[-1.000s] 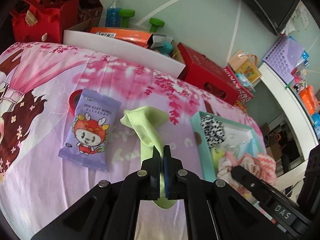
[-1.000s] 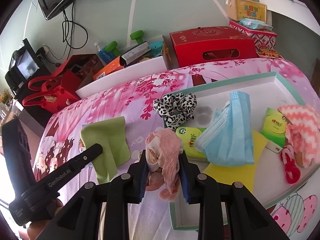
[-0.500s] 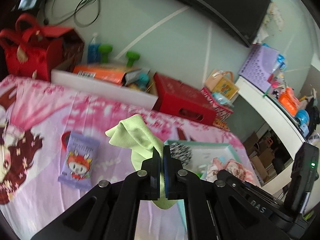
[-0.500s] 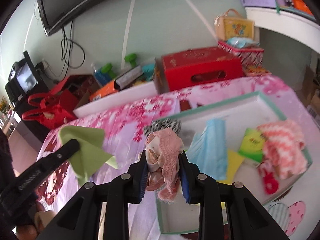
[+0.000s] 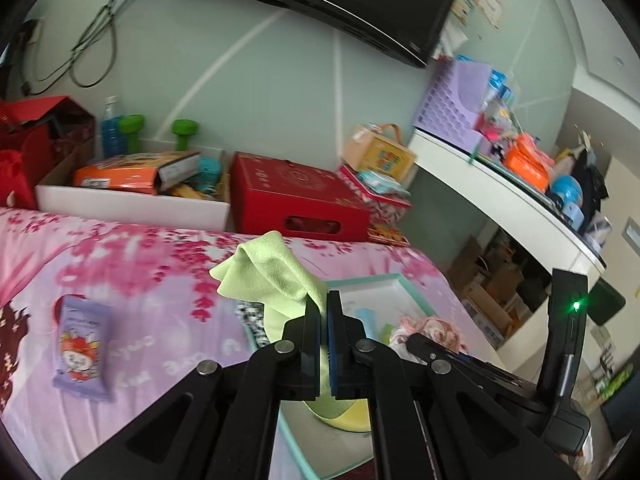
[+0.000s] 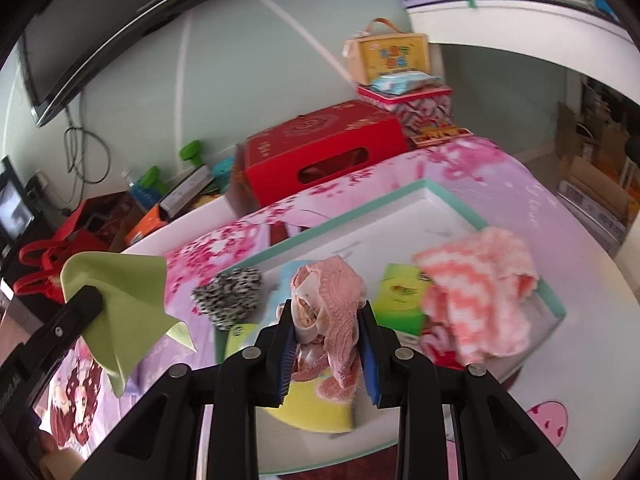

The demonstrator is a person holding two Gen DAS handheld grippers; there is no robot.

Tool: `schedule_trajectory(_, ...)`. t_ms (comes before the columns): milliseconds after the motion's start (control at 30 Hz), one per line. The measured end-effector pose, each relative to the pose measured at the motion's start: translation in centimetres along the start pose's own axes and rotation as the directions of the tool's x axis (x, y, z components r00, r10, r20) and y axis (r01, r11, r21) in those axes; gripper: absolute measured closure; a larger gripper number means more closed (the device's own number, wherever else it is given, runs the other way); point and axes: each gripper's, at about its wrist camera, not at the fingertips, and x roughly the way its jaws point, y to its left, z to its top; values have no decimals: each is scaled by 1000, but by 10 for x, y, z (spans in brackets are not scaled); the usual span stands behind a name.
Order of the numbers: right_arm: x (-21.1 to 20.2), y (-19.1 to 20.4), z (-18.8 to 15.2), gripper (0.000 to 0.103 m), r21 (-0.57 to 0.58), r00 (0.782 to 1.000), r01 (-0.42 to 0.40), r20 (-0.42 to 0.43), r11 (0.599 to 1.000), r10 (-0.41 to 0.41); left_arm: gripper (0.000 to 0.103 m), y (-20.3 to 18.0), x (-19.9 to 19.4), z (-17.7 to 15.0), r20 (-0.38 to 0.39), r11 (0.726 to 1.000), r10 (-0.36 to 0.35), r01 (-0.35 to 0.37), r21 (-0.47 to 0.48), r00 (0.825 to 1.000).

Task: Organize soft objects
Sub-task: 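Carry the scrunchie and green cloth over the tray and open both tools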

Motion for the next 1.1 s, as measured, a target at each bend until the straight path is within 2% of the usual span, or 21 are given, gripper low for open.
schedule_trajectory(300,5,-28,4,73,47,999,44,-2,998,-44,101,-23,25,2,-8,999,-25,25,45,1000)
schedule_trajectory(533,12,-39,6,73,57,997,76,-5,996,-76,101,-29,44,7,16,996,-41,39,75,999)
schedule_trajectory(733,21,-41,7,73,58,996,89,-18,994,-88,101,-21,64,0,-33,998,8,-6,68,999)
schedule_trajectory(867,27,-38,5,73,43,994,108,-35,993,-106,101,-14,78,-7,-94,998,48,-43,53,994)
schedule_trajectory(1100,35,-35,1,71,25,990,127,-61,992,-125,101,-2,99,-21,-211,994,107,-101,40,972)
